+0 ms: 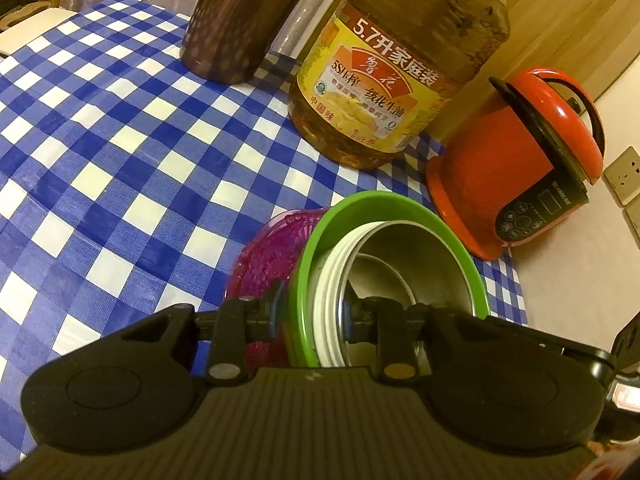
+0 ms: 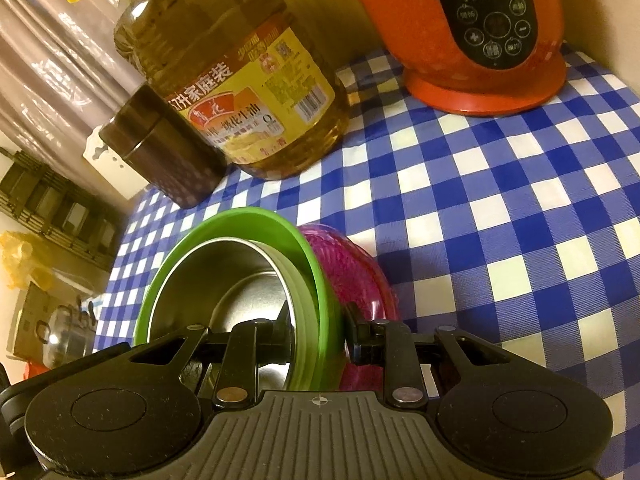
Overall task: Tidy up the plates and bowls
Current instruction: 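Carry the green bowl stack over the pink plate stack with both tools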
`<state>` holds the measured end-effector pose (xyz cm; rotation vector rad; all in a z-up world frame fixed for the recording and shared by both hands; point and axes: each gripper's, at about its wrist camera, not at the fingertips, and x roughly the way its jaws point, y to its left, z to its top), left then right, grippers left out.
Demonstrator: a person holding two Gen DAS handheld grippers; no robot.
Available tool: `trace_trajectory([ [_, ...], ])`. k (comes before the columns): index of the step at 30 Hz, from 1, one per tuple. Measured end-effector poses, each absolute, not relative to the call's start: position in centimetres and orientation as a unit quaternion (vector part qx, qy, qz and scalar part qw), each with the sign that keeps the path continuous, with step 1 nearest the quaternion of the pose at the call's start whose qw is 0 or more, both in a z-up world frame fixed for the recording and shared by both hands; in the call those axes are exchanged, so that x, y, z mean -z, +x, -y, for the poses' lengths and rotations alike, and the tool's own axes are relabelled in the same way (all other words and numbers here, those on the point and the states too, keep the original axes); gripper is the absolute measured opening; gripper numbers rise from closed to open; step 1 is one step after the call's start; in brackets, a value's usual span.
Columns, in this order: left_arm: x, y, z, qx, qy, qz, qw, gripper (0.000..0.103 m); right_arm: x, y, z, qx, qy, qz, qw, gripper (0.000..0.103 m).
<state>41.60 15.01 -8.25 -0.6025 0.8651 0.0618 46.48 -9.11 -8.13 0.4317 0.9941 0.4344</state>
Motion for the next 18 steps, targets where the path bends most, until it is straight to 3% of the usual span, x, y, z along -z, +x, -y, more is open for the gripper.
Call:
trace_trajectory([
  [18,8.86,41.91,-15.32,-0.035,-0.301,-0.418,0.856,0.025,8.68,46.74,8.81,-0.203,0.205,-0.476,0.831,0.027],
])
